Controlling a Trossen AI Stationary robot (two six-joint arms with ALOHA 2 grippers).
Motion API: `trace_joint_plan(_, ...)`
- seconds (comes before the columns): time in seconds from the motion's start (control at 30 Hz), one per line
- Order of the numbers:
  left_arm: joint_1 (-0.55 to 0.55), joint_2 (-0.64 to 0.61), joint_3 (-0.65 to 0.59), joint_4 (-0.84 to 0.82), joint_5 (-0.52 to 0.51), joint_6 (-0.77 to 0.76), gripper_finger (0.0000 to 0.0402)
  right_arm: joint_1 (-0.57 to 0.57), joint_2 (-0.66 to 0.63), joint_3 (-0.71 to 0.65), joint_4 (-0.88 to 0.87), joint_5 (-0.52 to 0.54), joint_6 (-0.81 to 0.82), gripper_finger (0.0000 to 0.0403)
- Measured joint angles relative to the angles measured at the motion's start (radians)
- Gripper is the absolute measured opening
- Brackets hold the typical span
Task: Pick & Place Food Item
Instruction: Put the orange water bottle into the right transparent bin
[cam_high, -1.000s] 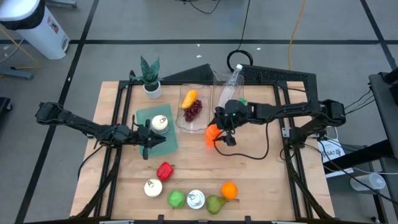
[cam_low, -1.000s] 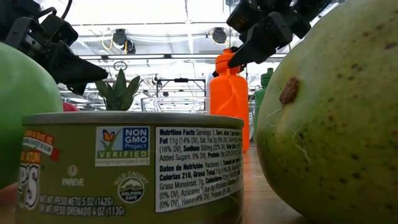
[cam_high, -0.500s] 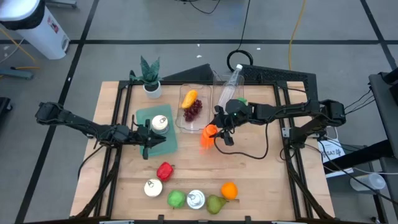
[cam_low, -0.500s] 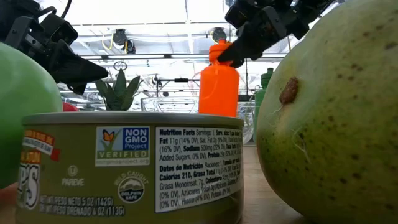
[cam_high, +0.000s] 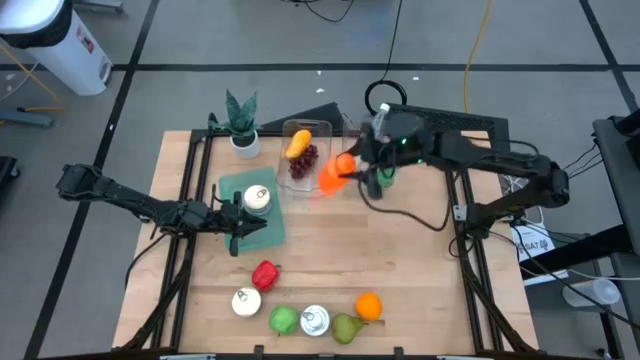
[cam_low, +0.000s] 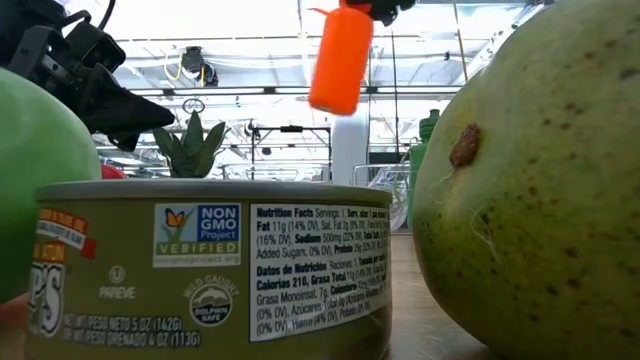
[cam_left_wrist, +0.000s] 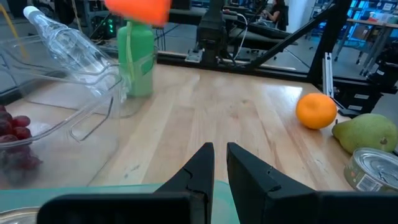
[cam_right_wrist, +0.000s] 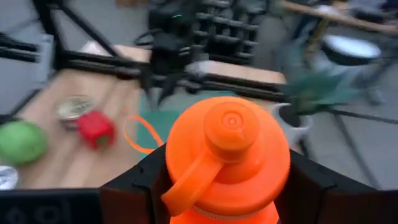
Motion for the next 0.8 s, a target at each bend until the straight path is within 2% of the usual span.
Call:
trace_joint_plan(0.13,0.001,0.0,0.0,0.001,-0.003,0.003,0.0049,-0.056,0.003,0.073,-0.024,0.152,-0.086,0.0197)
trace_joint_plan(0.23,0.001,0.0,0.0,0.001,-0.008,0.016,0.0049,-0.138,0.02,0.09,0.056,0.22,-0.122,0.0197)
trace_joint_plan(0.37,0.001,0.0,0.0,0.0,-0.009,0.029,0.0049,-0.281,0.058,0.088,0.072,0.21,-0.083,0.0197)
trace_joint_plan(0.5,0.001,0.0,0.0,-0.005,-0.01,0.045,0.0049,-0.375,0.129,0.088,0.074,0.129,-0.071,0.0197)
trace_joint_plan(0.63,0.001,0.0,0.0,-0.005,-0.028,0.05,0.0049,-0.394,0.194,0.088,0.074,0.084,-0.091,0.0197)
trace_joint_plan(0.8,0.001,0.0,0.0,-0.006,-0.054,0.05,0.0049,-0.393,0.213,0.088,0.042,0.094,-0.106,0.0197)
